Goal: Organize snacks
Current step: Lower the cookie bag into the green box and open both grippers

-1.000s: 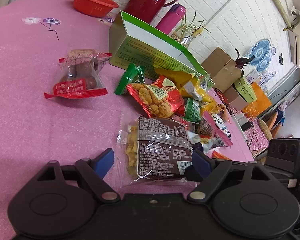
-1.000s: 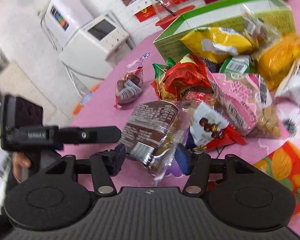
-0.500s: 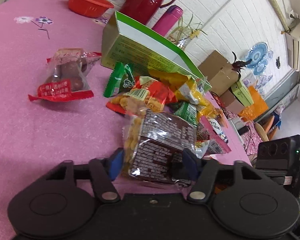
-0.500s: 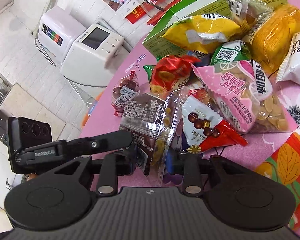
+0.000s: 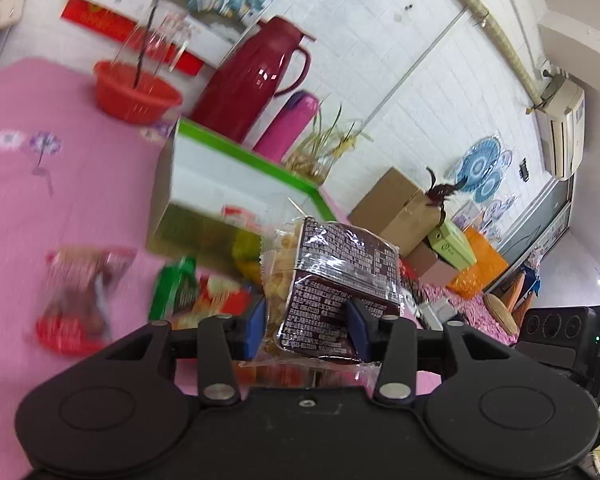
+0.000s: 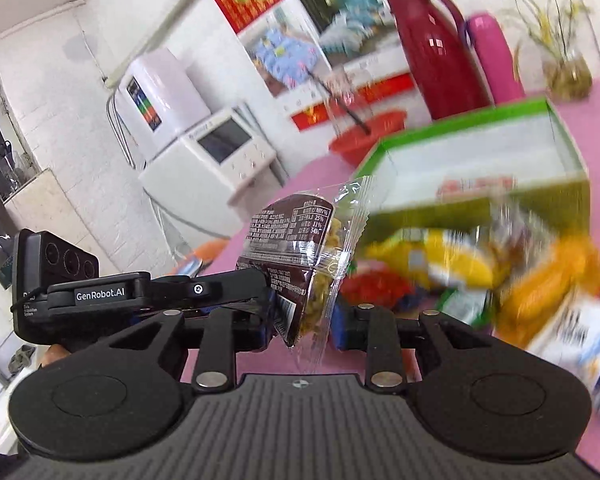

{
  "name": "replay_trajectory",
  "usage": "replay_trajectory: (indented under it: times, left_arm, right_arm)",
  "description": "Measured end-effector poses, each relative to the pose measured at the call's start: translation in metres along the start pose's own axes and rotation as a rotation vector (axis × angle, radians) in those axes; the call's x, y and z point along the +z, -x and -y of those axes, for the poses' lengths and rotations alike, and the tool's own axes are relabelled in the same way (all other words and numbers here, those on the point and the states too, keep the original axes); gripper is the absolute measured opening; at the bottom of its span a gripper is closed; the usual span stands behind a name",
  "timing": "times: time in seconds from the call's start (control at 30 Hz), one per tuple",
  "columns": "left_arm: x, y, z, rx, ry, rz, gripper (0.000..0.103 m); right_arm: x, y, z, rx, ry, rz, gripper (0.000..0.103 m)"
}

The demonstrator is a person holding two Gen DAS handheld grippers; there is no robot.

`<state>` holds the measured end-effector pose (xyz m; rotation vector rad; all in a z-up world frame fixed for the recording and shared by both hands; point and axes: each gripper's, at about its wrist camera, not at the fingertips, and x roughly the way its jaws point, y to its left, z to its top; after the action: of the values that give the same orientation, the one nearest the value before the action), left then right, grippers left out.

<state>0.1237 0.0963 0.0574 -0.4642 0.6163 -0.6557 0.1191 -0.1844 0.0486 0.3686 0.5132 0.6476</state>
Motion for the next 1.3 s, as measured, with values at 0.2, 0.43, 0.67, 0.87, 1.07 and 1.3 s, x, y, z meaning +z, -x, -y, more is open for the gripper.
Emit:
replay_trajectory:
  times: [0.2,0.43,0.67,0.87,1.07,1.3]
  left_arm:
    - [0.039,-0.039,-0.004,-0.002,-0.012,0.035,0.0]
    - [0.072,-0.082,-0.027,-0.005,0.015,0.014,0.0]
    - [0.08,-0.109,-0.05,0.047,0.028,-0.007,0.023]
    - [0.075,-0.09,-0.051,0.101,0.028,0.09,0.103]
    - [0.067,-0.074,-0.037,0.109,0.015,0.097,0.103]
    - [0.045,-0.04,-0.002,0.088,-0.013,0.089,0.103]
  right_arm:
    - [0.036,-0.024,0.024,-0.057,0.035,0.053,0.052]
    - [0.063,-0.054,0.051,-0.108,0.048,0.052,0.052]
    - [0.062,-0.08,0.068,-0.208,0.089,0.047,0.057]
    - [0.055,-0.081,0.075,-0.351,0.152,0.021,0.103]
    - [0.054,-0.054,0.059,-0.316,0.115,0.041,0.103]
    - [0.037,-0.006,0.028,-0.261,0.131,0.059,0.103]
